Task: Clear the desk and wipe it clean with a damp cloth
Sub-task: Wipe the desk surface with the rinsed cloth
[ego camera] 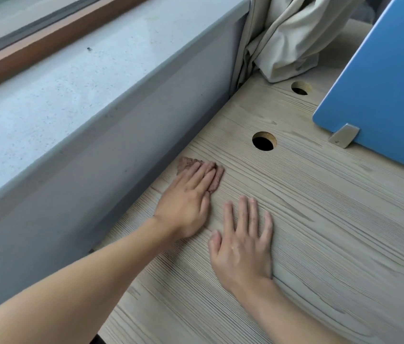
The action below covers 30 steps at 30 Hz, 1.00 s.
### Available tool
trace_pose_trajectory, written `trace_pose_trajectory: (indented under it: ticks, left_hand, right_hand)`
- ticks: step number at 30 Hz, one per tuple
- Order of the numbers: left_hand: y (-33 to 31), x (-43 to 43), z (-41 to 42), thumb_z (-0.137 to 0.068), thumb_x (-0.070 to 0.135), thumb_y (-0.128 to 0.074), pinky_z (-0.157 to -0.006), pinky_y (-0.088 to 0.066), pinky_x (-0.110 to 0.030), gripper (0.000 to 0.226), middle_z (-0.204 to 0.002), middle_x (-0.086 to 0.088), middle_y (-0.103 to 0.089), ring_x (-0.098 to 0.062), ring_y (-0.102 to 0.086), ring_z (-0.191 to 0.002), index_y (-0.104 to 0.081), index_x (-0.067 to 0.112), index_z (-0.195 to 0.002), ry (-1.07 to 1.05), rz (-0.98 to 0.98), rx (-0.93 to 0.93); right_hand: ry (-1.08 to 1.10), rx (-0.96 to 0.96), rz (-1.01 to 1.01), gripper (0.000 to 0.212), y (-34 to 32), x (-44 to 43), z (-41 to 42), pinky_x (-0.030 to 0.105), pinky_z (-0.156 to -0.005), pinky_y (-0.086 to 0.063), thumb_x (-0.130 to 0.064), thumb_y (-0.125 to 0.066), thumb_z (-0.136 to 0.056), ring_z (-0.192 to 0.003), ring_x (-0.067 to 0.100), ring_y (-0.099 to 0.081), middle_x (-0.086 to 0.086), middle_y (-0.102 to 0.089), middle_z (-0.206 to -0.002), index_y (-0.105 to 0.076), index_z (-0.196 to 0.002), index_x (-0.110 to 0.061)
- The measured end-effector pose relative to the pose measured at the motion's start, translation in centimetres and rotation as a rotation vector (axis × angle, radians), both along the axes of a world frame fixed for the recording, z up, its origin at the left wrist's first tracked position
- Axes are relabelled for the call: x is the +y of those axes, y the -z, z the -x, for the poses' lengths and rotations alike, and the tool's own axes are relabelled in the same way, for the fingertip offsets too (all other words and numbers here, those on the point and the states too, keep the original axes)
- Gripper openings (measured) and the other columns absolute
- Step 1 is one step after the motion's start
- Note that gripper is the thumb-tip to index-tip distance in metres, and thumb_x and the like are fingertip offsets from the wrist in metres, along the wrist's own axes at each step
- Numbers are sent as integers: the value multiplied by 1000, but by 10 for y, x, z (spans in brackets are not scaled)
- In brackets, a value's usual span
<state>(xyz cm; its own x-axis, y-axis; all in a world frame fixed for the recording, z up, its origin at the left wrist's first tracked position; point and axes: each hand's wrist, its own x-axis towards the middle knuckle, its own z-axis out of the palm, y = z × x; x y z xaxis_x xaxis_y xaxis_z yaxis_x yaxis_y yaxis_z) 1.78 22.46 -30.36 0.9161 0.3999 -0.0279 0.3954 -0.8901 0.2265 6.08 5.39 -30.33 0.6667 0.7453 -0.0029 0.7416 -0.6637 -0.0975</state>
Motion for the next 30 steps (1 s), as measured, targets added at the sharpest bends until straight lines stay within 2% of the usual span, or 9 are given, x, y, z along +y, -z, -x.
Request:
trace_pose_trajectory:
  ticks: [3, 6, 7, 10, 11, 15, 19, 25, 30]
  left_hand:
    - [0, 11, -15, -98, 39, -16, -125, -8, -37, 65, -165, -2, -17, -22, -10, -153, -22, 16, -158, -150, -9, -5]
    - [-1, 9, -19, -99, 39, -16, -125, -4, -35, 64, -166, 1, -12, -19, -5, -154, -17, 18, -159, -170, -3, 6]
    - [-2, 10, -18, -100, 39, -17, -125, -3, -34, 62, -166, 2, -10, -18, -4, -154, -16, 19, -159, -169, 2, 9]
    - [-2, 10, -20, -103, 37, -21, -124, -1, -32, 59, -167, 3, -9, -16, -3, -153, -16, 20, -159, -198, 8, 5]
    - [-2, 11, -24, -103, 36, -21, -124, -1, -33, 59, -167, 3, -9, -16, -3, -153, -15, 20, -159, -224, 18, -3]
    - [-3, 10, -34, -101, 38, -17, -125, -2, -37, 63, -167, 1, -4, -19, -1, -154, -5, 20, -160, -296, -10, 17]
    - [-4, 9, -24, -97, 42, -9, -125, -2, -35, 67, -167, 2, -8, -18, -2, -154, -11, 20, -160, -101, -39, 35]
    - [-4, 23, -65, -101, 37, -15, -125, -1, -37, 62, -167, 2, -3, -21, -1, -154, -2, 23, -160, -283, -4, 24]
    - [0, -4, -67, -96, 44, -8, -124, -5, -37, 68, -166, 3, -9, -19, -8, -153, -13, 22, -160, 47, -9, 30]
  right_hand:
    - [-29, 23, 14, 66, -2, 2, -2, 63, -114, -23, -44, -39, -90, -144, 40, -34, 24, -43, -151, -50, -145, -9]
    - [-14, 13, -4, 58, -9, 4, -37, 57, -107, -29, -47, -36, -88, -135, 33, -44, 17, -51, -144, -56, -134, -18]
    - [34, 33, 17, 60, -12, 0, -51, 58, -111, -24, -48, -32, -90, -141, 32, -38, 16, -45, -151, -49, -141, -21]
    - [109, 50, 142, 71, -3, -19, -77, 59, -120, -3, -55, -10, -96, -155, 29, 0, 9, -3, -168, -8, -161, -28]
    - [103, 42, 152, 72, 1, -23, -76, 60, -120, -3, -56, -7, -95, -155, 29, 0, 8, -3, -168, -8, -161, -27]
    - [122, -18, 85, 69, 7, -20, -72, 63, -117, -14, -53, -20, -96, -151, 33, -24, 12, -29, -162, -35, -155, -21]
    - [115, -26, 89, 68, 7, -22, -71, 64, -117, -15, -52, -20, -96, -151, 33, -23, 12, -28, -162, -34, -155, -21]
    - [120, -46, 41, 66, 8, -21, -73, 67, -114, -20, -50, -28, -96, -148, 36, -30, 16, -34, -159, -40, -152, -18]
    - [113, -49, 33, 66, 7, -19, -73, 68, -114, -21, -49, -29, -95, -147, 38, -32, 17, -37, -157, -44, -151, -17]
